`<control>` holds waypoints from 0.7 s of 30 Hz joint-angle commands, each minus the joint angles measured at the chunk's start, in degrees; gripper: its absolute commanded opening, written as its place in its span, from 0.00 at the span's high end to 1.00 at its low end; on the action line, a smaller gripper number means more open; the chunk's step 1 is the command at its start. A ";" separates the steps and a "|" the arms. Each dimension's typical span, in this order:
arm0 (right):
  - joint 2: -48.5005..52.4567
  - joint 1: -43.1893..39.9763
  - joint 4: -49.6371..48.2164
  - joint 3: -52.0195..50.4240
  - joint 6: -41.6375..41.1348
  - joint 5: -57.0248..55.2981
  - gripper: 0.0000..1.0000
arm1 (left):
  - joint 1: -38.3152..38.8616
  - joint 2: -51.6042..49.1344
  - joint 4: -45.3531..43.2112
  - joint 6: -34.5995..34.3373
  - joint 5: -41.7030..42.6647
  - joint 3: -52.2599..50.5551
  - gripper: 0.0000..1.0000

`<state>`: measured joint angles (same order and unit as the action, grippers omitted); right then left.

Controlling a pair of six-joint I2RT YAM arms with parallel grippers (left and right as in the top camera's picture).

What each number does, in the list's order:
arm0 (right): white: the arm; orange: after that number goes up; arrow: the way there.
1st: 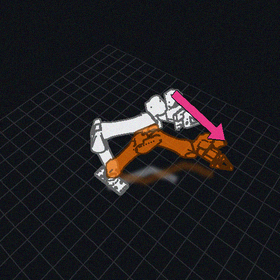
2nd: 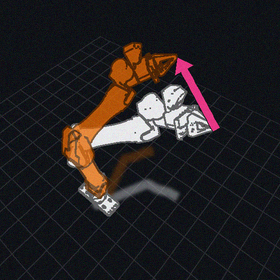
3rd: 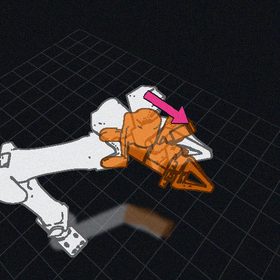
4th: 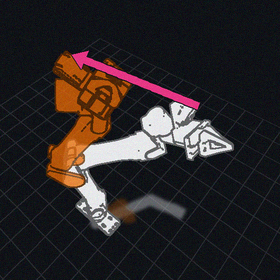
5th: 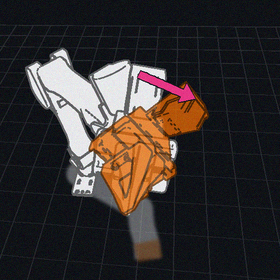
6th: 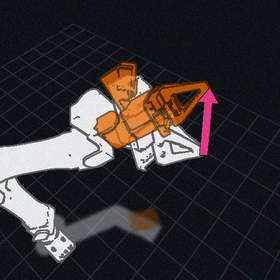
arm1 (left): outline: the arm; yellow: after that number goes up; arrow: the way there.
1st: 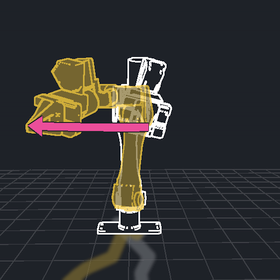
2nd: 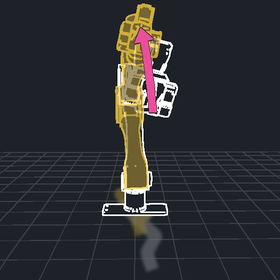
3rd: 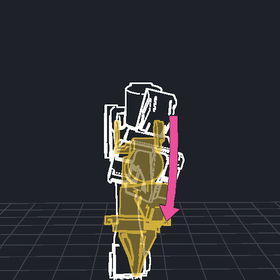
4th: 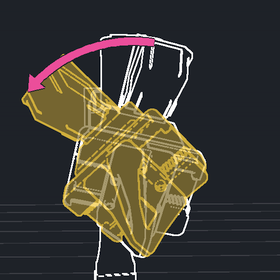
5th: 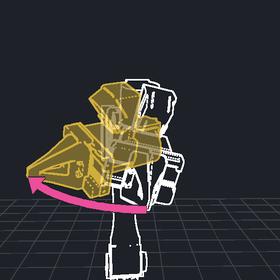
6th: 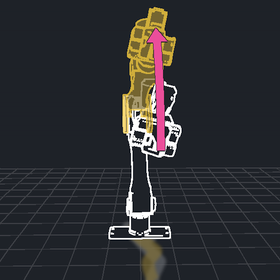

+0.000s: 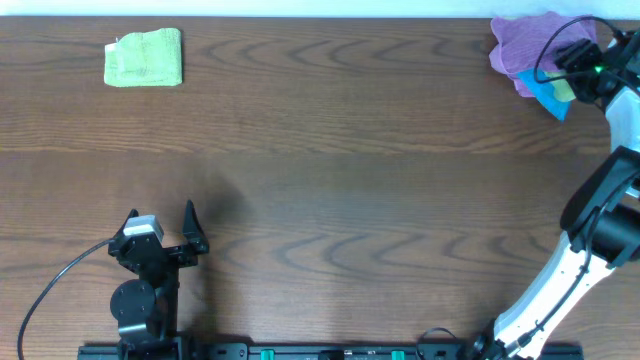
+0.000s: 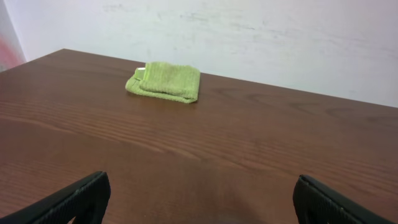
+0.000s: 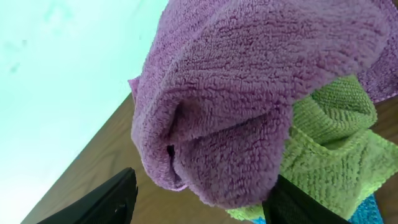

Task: Fold the cloth
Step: 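Lower the right gripper onto the pink cloth edge and close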

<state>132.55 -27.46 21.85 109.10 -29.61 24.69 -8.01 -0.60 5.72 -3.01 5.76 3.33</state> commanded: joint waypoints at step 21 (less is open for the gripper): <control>-0.66 -0.37 9.20 2.01 4.04 0.33 0.30 | 0.33 0.33 0.92 -0.20 -0.39 -1.79 0.05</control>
<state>132.64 -27.53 30.92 109.56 -27.40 25.21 -8.01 -0.60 5.72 -3.01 5.76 3.33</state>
